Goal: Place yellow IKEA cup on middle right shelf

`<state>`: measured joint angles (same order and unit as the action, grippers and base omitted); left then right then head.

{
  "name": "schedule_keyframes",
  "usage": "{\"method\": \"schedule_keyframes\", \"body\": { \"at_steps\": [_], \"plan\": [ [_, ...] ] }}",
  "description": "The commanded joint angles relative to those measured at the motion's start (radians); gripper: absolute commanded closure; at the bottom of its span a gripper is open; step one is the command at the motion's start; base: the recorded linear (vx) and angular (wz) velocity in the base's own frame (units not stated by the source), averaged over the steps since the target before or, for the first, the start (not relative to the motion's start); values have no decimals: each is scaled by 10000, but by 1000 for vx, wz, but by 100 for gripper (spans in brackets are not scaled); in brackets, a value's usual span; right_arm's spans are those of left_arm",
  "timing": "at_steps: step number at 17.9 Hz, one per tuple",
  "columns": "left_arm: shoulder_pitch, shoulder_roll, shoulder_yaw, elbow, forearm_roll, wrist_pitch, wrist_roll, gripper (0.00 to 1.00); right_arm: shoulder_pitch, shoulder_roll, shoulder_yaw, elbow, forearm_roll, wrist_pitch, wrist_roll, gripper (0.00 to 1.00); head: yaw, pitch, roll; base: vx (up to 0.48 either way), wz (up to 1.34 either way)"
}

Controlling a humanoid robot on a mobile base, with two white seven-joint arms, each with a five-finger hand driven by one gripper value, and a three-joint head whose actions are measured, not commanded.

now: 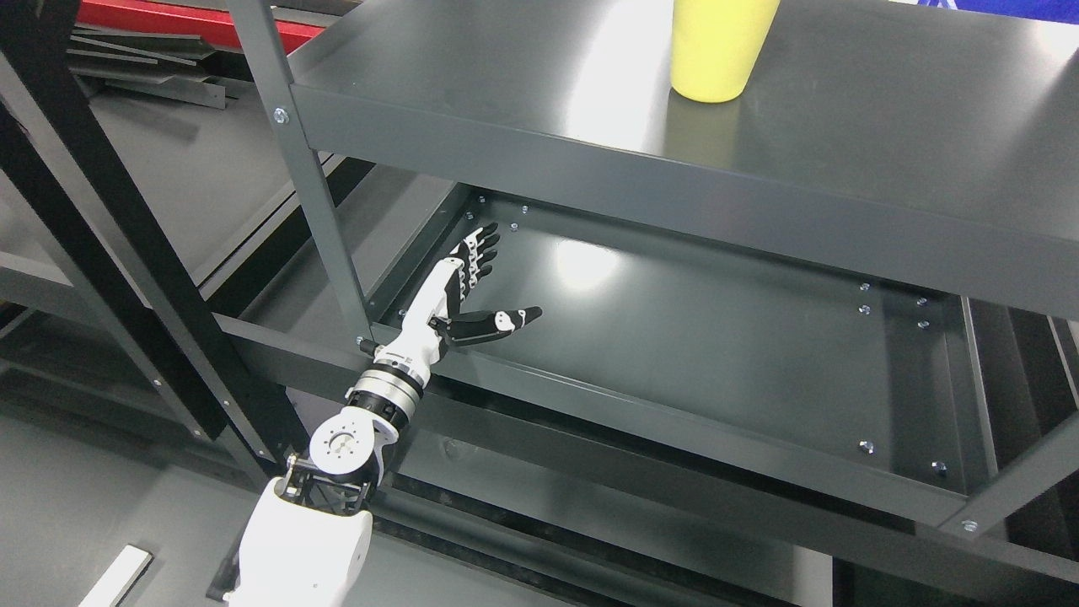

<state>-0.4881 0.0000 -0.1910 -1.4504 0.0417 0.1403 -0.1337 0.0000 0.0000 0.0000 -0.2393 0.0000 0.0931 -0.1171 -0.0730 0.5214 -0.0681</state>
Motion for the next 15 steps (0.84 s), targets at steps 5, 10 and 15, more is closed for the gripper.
{"method": "schedule_keyframes", "body": {
  "at_steps": [5,10,15],
  "plan": [
    [-13,175,-298,-344,196,9,18,1,138,-175,169,0,-245,5,5,1,0,0,0,0,0],
    [-43,175,-330,-345,196,24,2,1,138,-175,169,0,-245,5,5,1,0,0,0,0,0],
    [49,175,-268,-345,196,24,2,1,138,-175,169,0,-245,5,5,1,0,0,0,0,0]
  ]
}}
